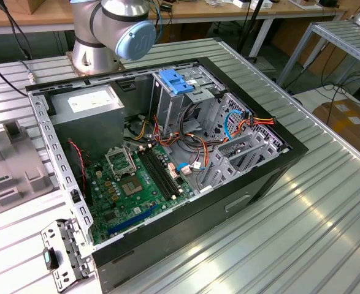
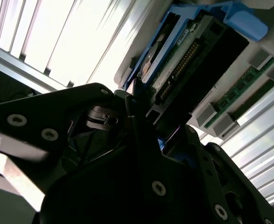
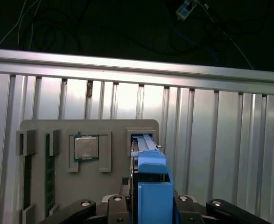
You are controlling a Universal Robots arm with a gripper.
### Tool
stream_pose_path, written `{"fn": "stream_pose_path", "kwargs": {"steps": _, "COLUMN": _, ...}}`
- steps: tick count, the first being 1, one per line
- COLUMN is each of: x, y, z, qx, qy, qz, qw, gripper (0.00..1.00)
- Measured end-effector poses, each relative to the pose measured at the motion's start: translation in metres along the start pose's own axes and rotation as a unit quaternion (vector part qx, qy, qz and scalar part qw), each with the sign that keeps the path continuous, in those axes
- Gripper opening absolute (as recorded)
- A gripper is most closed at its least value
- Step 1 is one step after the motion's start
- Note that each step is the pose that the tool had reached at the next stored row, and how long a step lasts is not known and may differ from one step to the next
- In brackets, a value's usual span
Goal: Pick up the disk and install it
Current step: 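Pick up the disk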
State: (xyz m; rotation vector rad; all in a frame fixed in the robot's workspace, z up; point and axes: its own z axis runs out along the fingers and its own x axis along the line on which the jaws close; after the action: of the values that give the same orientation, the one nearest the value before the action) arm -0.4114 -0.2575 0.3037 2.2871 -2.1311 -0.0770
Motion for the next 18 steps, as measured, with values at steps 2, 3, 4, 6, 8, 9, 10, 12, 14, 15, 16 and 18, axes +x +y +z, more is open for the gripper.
{"fn": "stream_pose_path", "kwargs": {"steps": 2, "x": 0.0, "y": 0.0, "z": -0.0008, "qx": 0.0, "qy": 0.0, "qz": 0.0, "qw": 1.0, "gripper": 0.37}}
{"fn": "stream_pose_path", "kwargs": {"steps": 3, "x": 0.0, "y": 0.0001, "z": -0.0013, "qx": 0.0, "qy": 0.0, "qz": 0.0, "qw": 1.0, "gripper": 0.37}}
{"fn": "stream_pose_path", "kwargs": {"steps": 4, "x": 0.0, "y": 0.0001, "z": -0.0019, "qx": 0.0, "qy": 0.0, "qz": 0.0, "qw": 1.0, "gripper": 0.37}}
{"fn": "stream_pose_path", "kwargs": {"steps": 6, "x": -0.0001, "y": 0.0001, "z": -0.003, "qx": 0.0, "qy": 0.0, "qz": 0.0, "qw": 1.0, "gripper": 0.37}}
{"fn": "stream_pose_path", "kwargs": {"steps": 8, "x": -0.0001, "y": 0.0002, "z": -0.0038, "qx": 0.0, "qy": -0.0001, "qz": 0.0, "qw": 1.0, "gripper": 0.37}}
{"fn": "stream_pose_path", "kwargs": {"steps": 9, "x": -0.0001, "y": 0.0002, "z": -0.0039, "qx": 0.0, "qy": -0.0001, "qz": 0.0, "qw": 1.0, "gripper": 0.37}}
{"fn": "stream_pose_path", "kwargs": {"steps": 10, "x": -0.0001, "y": 0.0002, "z": -0.0044, "qx": 0.0, "qy": 0.0, "qz": 0.0, "qw": 1.0, "gripper": 0.37}}
{"fn": "stream_pose_path", "kwargs": {"steps": 12, "x": -0.0001, "y": 0.0002, "z": -0.0051, "qx": 0.0, "qy": 0.0, "qz": 0.0, "qw": 1.0, "gripper": 0.37}}
{"fn": "stream_pose_path", "kwargs": {"steps": 14, "x": -0.0001, "y": 0.0002, "z": -0.0059, "qx": 0.0, "qy": 0.0, "qz": 0.0, "qw": 1.0, "gripper": 0.37}}
{"fn": "stream_pose_path", "kwargs": {"steps": 15, "x": -0.0001, "y": 0.0003, "z": -0.0062, "qx": 0.0, "qy": 0.0, "qz": 0.0, "qw": 1.0, "gripper": 0.37}}
{"fn": "stream_pose_path", "kwargs": {"steps": 16, "x": -0.0002, "y": 0.0003, "z": -0.0065, "qx": 0.0, "qy": 0.0, "qz": 0.0, "qw": 1.0, "gripper": 0.37}}
{"fn": "stream_pose_path", "kwargs": {"steps": 18, "x": -0.0002, "y": 0.0003, "z": -0.0069, "qx": 0.0, "qy": 0.0, "qz": 0.0, "qw": 1.0, "gripper": 0.37}}
